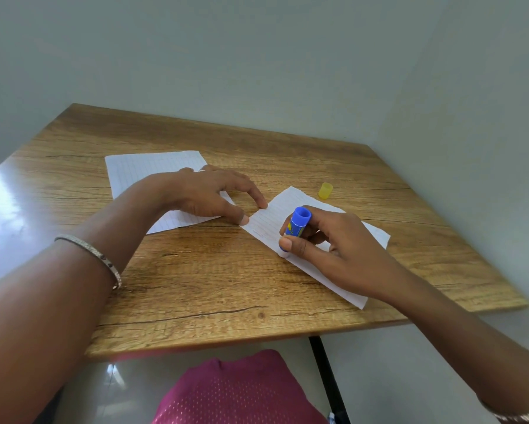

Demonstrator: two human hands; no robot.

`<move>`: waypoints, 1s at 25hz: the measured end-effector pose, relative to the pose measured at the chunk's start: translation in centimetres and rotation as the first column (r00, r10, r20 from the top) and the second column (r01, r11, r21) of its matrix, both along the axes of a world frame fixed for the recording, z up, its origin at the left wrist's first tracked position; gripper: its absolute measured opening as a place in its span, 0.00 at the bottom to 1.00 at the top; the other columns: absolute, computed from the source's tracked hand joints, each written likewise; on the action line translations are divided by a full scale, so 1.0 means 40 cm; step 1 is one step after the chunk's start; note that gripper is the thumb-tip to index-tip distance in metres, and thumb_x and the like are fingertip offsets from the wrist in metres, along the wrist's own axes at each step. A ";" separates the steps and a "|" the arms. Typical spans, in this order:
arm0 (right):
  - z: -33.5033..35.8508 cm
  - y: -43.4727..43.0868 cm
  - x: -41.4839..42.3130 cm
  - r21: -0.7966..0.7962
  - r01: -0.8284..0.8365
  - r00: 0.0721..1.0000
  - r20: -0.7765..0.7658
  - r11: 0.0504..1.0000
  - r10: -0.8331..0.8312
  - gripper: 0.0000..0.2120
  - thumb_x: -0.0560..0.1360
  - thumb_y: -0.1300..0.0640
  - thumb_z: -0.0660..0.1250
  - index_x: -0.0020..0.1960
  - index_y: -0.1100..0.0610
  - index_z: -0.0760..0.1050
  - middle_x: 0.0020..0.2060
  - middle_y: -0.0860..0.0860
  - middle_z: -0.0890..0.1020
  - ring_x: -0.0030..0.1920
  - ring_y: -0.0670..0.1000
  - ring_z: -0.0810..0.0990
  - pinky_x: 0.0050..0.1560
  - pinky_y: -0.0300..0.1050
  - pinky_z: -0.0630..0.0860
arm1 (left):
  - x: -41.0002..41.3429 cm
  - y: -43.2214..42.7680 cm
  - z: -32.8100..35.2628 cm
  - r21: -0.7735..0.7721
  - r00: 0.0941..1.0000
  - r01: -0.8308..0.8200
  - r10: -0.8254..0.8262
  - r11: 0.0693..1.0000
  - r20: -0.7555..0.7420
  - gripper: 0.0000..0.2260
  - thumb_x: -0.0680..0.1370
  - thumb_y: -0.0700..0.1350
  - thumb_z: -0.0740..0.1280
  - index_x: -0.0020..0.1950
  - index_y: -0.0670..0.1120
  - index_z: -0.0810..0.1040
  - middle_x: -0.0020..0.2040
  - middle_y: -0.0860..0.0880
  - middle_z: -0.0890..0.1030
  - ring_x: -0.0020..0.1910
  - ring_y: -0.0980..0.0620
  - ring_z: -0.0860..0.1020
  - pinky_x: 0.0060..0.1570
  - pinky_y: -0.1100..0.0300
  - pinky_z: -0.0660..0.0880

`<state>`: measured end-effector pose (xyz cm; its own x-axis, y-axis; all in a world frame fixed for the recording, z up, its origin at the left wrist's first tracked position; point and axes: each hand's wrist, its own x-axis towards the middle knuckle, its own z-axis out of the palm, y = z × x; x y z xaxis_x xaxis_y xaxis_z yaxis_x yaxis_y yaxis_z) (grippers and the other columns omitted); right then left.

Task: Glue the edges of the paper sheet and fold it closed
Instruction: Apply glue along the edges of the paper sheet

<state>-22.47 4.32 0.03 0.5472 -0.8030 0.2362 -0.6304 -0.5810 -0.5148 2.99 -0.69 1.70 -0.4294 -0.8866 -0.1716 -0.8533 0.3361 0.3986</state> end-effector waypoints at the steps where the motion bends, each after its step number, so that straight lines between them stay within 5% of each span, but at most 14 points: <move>1: 0.001 0.006 -0.005 0.006 0.005 1.000 0.001 1.000 -0.005 0.12 0.79 0.43 0.68 0.48 0.52 0.80 0.41 0.47 0.84 0.44 0.48 0.83 0.49 0.54 0.79 | -0.001 0.001 0.001 0.000 1.000 0.000 0.000 1.000 -0.003 0.18 0.77 0.57 0.69 0.65 0.71 0.71 0.77 0.62 0.62 0.79 0.51 0.53 0.72 0.40 0.52; 15: 0.011 0.072 -0.071 0.000 0.091 0.996 -0.003 0.996 -0.091 0.11 0.78 0.44 0.68 0.47 0.51 0.80 0.39 0.45 0.83 0.43 0.48 0.82 0.47 0.51 0.79 | 0.004 -0.002 -0.009 0.003 0.998 0.031 -0.031 1.000 -0.047 0.18 0.74 0.61 0.68 0.63 0.72 0.72 0.73 0.64 0.66 0.77 0.51 0.56 0.71 0.39 0.55; 22: 0.014 0.104 -0.105 -0.006 0.110 0.994 -0.004 0.994 -0.110 0.10 0.78 0.47 0.69 0.47 0.53 0.81 0.38 0.45 0.83 0.43 0.47 0.82 0.37 0.29 0.71 | 0.006 -0.004 -0.014 0.014 0.997 0.017 -0.016 1.000 -0.074 0.21 0.67 0.64 0.66 0.60 0.73 0.71 0.72 0.65 0.68 0.75 0.53 0.61 0.70 0.36 0.60; 25: 0.017 0.120 -0.121 0.003 0.123 0.992 -0.002 0.992 -0.123 0.10 0.78 0.47 0.69 0.47 0.53 0.81 0.38 0.45 0.83 0.43 0.47 0.82 0.36 0.29 0.71 | 0.005 -0.005 -0.017 0.027 0.995 0.017 -0.014 0.999 -0.095 0.21 0.67 0.63 0.66 0.60 0.74 0.70 0.72 0.64 0.68 0.75 0.52 0.61 0.70 0.36 0.60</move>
<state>-27.31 9.10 0.71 0.4448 -0.8648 0.2329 -0.6976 -0.4976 -0.5155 3.21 -0.88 1.00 -0.4587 -0.8751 -0.1541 -0.8061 0.3369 0.4865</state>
